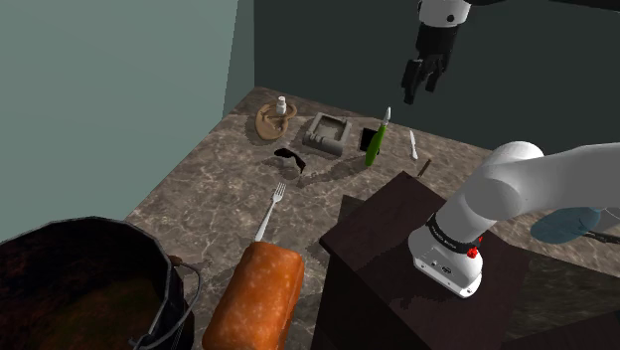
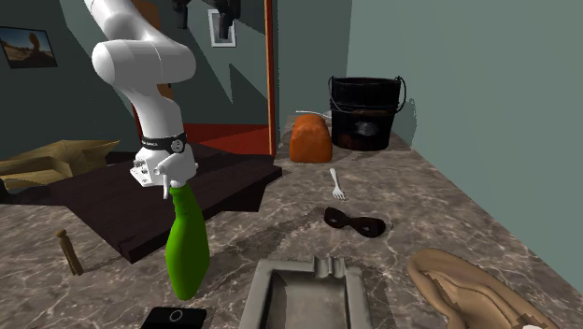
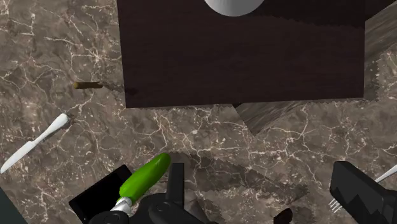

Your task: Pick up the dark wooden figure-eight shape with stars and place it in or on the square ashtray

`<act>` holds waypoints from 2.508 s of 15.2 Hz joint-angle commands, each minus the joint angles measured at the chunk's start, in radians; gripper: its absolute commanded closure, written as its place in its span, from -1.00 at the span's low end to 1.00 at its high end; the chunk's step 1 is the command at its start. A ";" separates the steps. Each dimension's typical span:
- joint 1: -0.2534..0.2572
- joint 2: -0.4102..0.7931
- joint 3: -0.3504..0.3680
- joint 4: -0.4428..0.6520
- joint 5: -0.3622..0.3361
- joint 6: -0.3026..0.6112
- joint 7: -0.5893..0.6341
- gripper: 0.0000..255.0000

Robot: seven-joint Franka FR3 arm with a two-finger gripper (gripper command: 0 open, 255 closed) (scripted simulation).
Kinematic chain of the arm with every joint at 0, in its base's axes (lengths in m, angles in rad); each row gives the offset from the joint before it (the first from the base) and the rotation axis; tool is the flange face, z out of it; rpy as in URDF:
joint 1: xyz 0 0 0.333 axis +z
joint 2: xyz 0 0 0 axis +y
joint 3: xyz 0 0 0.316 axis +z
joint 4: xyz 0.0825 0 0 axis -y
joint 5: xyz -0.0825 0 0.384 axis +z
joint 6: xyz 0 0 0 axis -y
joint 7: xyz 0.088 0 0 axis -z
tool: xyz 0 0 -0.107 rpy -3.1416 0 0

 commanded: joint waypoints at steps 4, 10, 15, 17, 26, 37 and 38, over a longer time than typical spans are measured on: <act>0.006 0.068 0.009 -0.037 0.008 0.112 0.013 -1.00; 0.015 0.243 0.029 -0.072 0.016 0.334 0.039 -1.00; 0.019 0.419 0.047 -0.059 0.012 0.508 0.063 -1.00; 0.020 0.495 0.054 -0.043 0.007 0.572 0.073 -1.00; 0.025 0.852 0.080 0.097 -0.045 0.804 0.132 -1.00; 0.068 1.276 0.071 0.402 -0.129 0.940 0.196 -1.00; 0.068 1.286 0.069 0.401 -0.132 0.951 0.198 -1.00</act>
